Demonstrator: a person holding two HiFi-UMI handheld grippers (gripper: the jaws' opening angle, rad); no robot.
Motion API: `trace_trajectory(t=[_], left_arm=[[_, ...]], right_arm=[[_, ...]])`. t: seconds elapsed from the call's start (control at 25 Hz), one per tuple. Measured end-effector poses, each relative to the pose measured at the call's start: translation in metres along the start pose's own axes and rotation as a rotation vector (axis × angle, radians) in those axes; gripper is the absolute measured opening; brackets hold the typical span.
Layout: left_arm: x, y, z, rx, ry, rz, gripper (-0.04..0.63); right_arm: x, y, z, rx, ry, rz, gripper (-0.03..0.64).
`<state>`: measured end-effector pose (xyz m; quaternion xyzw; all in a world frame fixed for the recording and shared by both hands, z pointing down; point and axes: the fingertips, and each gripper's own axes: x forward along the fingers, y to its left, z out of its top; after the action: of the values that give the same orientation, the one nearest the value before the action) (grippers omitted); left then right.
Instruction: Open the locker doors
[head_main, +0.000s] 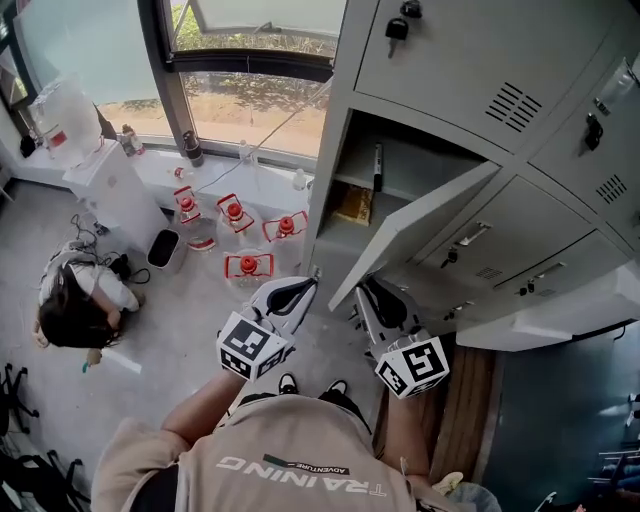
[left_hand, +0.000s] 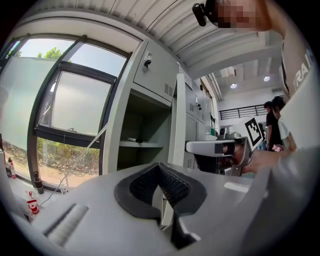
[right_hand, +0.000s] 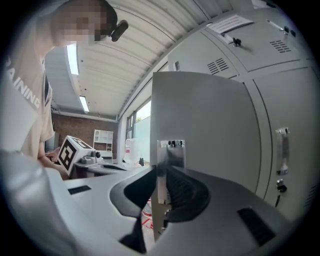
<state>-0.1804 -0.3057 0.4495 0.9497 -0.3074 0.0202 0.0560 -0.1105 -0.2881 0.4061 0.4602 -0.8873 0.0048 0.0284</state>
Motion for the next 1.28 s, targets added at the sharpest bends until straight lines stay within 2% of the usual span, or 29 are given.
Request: trace_trajectory(t=[0.28, 0.56, 1.0, 1.16, 1.28], left_arm=[[0.020, -0.041, -0.010, 0.014, 0.027, 0.002, 0.006], [0.033, -0.085, -0.012, 0.005, 0.035, 0.061, 0.006], [0.042, -0.151, -0.020, 0.011, 0.051, 0.151, 0.006], [0.041, -0.174, -0.023, 0.004, 0.055, 0.172, 0.006], [0.041, -0.192, -0.027, 0.011, 0.081, 0.150, 0.006]], right_arm=[[-0.067, -0.008, -0.005, -0.009, -0.023, 0.050, 0.028], [-0.118, -0.024, -0.008, -0.014, -0.038, 0.101, 0.028], [-0.163, -0.039, -0.009, -0.030, -0.049, 0.190, 0.028], [-0.180, -0.038, -0.017, -0.072, -0.019, 0.198, 0.028], [-0.195, -0.043, -0.027, -0.044, -0.002, 0.173, 0.028]])
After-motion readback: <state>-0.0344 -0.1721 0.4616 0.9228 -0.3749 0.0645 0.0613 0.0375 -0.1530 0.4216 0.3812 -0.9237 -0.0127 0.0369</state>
